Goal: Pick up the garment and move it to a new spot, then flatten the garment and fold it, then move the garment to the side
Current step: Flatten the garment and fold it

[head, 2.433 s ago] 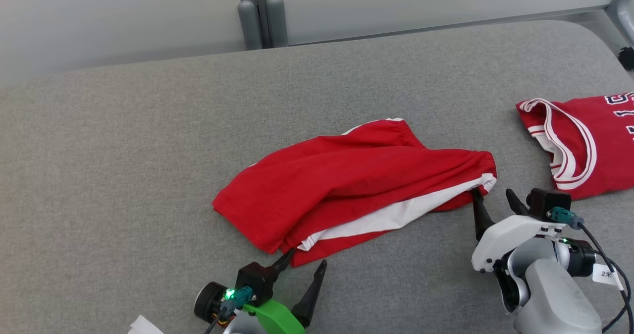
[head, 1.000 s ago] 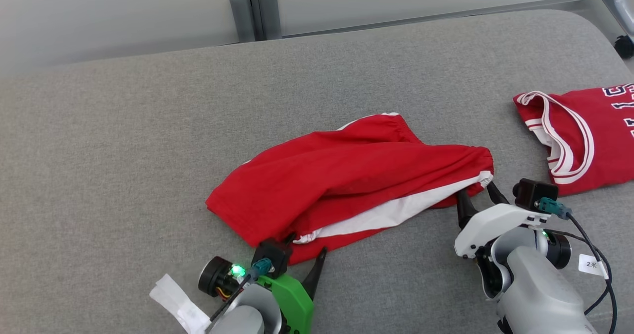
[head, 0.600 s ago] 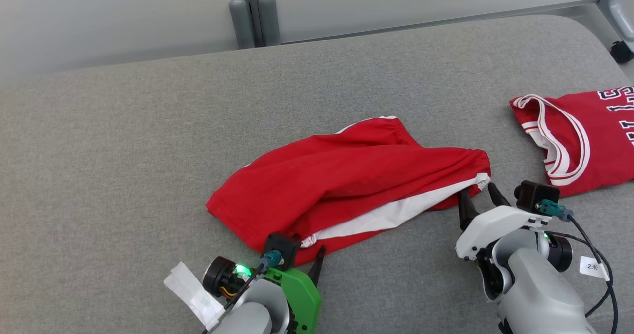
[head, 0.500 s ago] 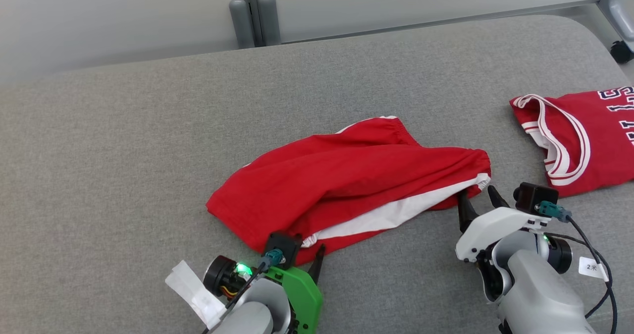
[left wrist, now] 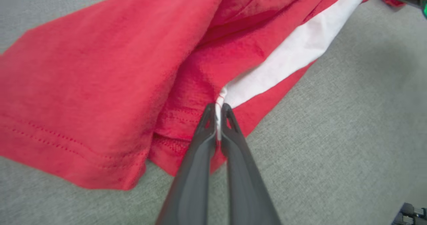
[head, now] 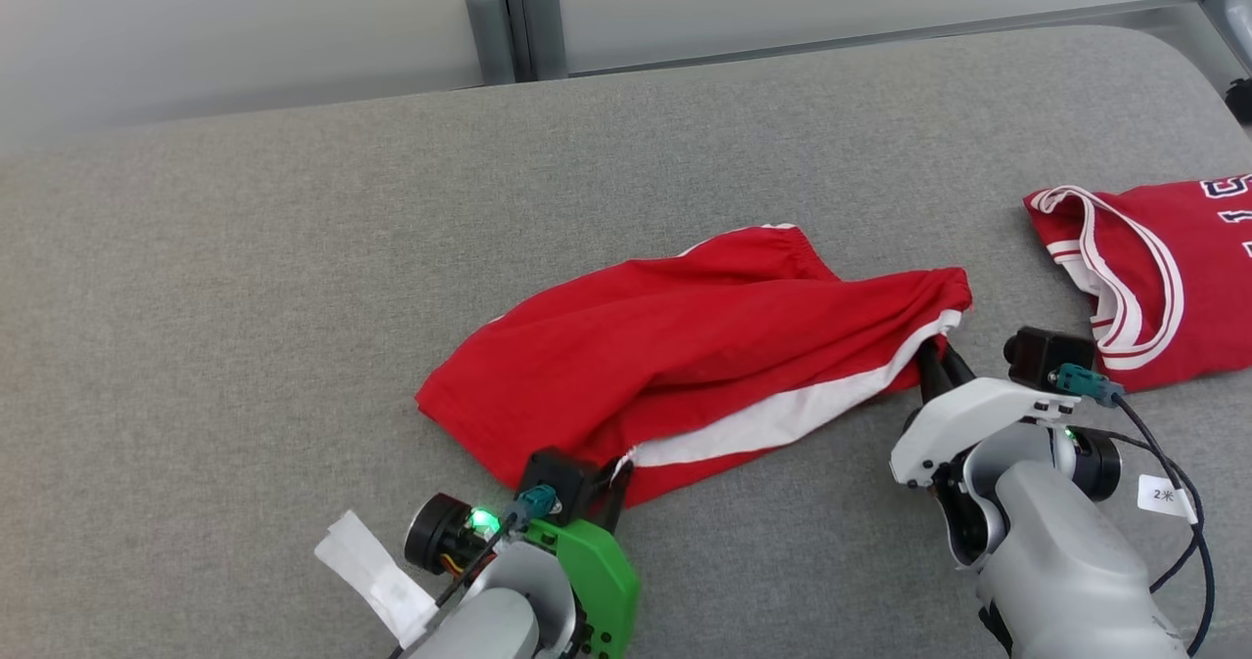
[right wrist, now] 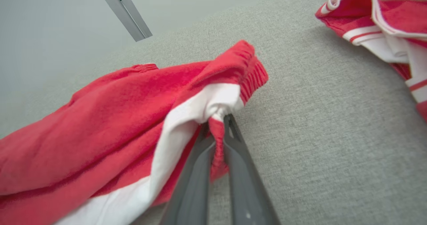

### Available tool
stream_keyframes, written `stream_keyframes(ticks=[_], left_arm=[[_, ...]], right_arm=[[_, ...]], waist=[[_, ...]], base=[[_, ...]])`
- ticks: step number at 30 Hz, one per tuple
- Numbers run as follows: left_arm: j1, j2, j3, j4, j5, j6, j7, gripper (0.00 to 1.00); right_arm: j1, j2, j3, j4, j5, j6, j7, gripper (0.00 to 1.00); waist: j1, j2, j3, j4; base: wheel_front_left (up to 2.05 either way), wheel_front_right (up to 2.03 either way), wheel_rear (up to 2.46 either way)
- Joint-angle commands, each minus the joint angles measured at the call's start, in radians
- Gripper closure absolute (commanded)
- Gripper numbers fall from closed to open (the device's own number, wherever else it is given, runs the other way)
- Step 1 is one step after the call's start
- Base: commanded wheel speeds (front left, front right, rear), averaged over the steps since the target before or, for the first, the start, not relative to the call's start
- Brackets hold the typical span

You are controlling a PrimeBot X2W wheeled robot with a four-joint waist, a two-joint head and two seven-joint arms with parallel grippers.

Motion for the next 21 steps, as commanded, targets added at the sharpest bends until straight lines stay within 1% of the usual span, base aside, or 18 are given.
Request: stream_keyframes(ticks=[1, 4, 7, 9, 12, 17, 19, 21], left_arm=[[0.003, 0.001, 0.011, -0.016, -0.007, -0.007, -0.020, 1.00], [0.003, -0.002, 0.034, -0.060, -0.043, -0.024, -0.055, 1.00], [-0.004, -0.002, 0.070, -0.126, -0.088, -0.047, -0.080, 1.00], [-0.012, -0.002, 0.094, -0.180, -0.125, -0.065, -0.088, 1.00], [-0.025, 0.008, 0.129, -0.268, -0.165, -0.082, -0.083, 1.00], [-0.070, 0.047, 0.186, -0.448, -0.214, -0.093, -0.042, 1.00], [-0.103, 0.068, 0.212, -0.518, -0.239, -0.096, -0.010, 1.00], [-0.146, 0.093, 0.250, -0.573, -0.265, -0.092, 0.030, 1.00]], right_arm=[[0.018, -0.011, 0.007, -0.029, 0.000, -0.001, -0.007, 1.00], [0.030, -0.020, 0.016, -0.107, -0.007, -0.001, -0.007, 1.00], [0.044, -0.037, 0.033, -0.212, -0.023, -0.001, -0.008, 1.00], [0.047, -0.052, 0.043, -0.284, -0.034, -0.001, -0.008, 1.00], [0.046, -0.070, 0.059, -0.398, -0.048, -0.001, 0.027, 1.00], [0.026, -0.105, 0.069, -0.641, -0.041, -0.001, 0.154, 1.00], [0.002, -0.095, 0.051, -0.741, -0.004, -0.001, 0.213, 1.00], [-0.030, -0.093, 0.030, -0.815, 0.018, -0.001, 0.280, 1.00]], waist=[[0.0000, 0.0000, -0.006, 0.001], [0.0000, 0.0000, -0.017, -0.001], [0.0000, 0.0000, -0.029, -0.004], [0.0000, 0.0000, -0.037, -0.004], [0.0000, 0.0000, -0.044, -0.002], [0.0000, 0.0000, -0.038, 0.001], [0.0000, 0.0000, -0.026, -0.001], [0.0000, 0.0000, -0.006, -0.004]], base=[[0.00, 0.00, 0.00], [0.00, 0.00, 0.00], [0.00, 0.00, 0.00], [0.00, 0.00, 0.00], [0.00, 0.00, 0.00], [0.00, 0.00, 0.00], [0.00, 0.00, 0.00], [0.00, 0.00, 0.00]])
